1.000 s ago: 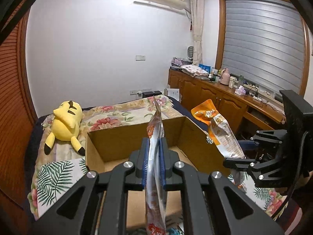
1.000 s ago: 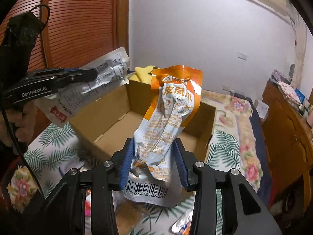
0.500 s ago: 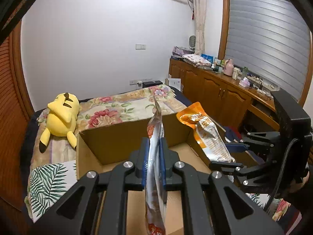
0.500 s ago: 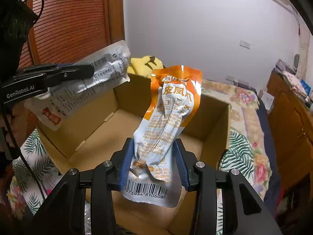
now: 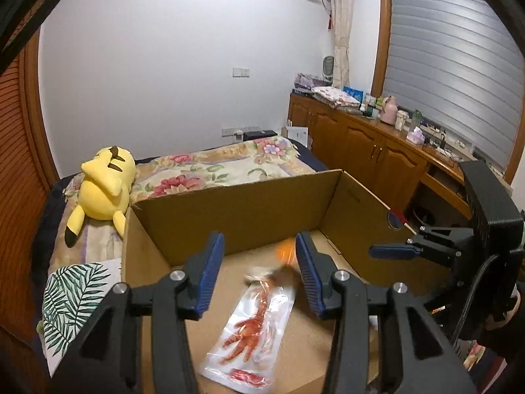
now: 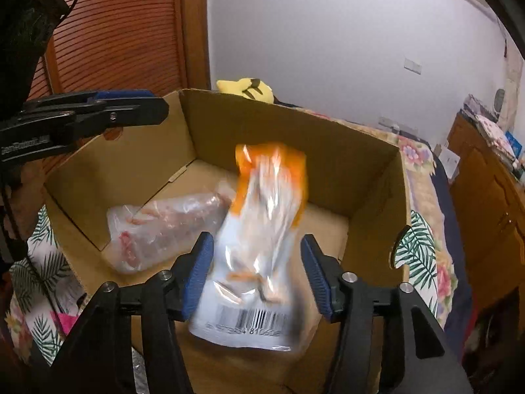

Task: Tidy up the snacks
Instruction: 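Lower both packs into the cardboard box and open both tools, then withdraw both tools and reach toward the pink egg pack and sesame bar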

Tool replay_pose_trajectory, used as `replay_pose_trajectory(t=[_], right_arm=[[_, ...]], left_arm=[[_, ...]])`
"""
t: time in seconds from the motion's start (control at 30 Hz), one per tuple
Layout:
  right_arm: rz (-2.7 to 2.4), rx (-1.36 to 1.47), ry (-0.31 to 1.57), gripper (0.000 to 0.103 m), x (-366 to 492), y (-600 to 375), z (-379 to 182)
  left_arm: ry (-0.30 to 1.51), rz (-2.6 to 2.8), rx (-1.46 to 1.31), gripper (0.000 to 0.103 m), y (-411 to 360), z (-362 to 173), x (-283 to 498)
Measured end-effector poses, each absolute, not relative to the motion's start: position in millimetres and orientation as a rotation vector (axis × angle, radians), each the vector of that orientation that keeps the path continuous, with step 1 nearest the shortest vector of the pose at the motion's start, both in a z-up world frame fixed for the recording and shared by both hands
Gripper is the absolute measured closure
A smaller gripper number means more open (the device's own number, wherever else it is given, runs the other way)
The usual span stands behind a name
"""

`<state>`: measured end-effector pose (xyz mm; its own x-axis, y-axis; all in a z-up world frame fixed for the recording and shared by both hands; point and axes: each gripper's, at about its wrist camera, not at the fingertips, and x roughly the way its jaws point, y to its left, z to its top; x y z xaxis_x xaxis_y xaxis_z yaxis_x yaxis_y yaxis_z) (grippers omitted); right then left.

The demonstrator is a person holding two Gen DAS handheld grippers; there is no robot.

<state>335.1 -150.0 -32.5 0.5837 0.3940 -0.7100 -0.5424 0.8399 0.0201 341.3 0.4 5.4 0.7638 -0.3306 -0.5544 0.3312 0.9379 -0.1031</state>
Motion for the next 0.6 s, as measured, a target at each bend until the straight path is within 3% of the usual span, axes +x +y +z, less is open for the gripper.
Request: replay_pose_trajectory(t=[0.23, 0.43, 0.47, 0.57, 0.6], right_arm=[[0.564, -0.139, 0.718, 0.046, 313, -160, -12], [0.582, -0.082, 0.652, 0.046, 285, -171, 24], [0.587, -0.074, 0.64, 0.046, 277, -173, 31], [0.593, -0.069, 0.613, 0.046, 257, -178, 45], [0.596, -0.065, 0.609, 0.045, 249, -180, 48]], left_arm=[[0.585, -0.35, 0.012, 0.056, 5, 9, 323], [0.562, -0.352, 0.005, 0.044, 6, 18, 297], [0.56, -0.352, 0.003, 0.042, 6, 19, 292], [0.532, -0.344, -0.007, 0.018, 7, 22, 271], [0.522, -0.34, -0.011, 0.014, 10, 23, 267]])
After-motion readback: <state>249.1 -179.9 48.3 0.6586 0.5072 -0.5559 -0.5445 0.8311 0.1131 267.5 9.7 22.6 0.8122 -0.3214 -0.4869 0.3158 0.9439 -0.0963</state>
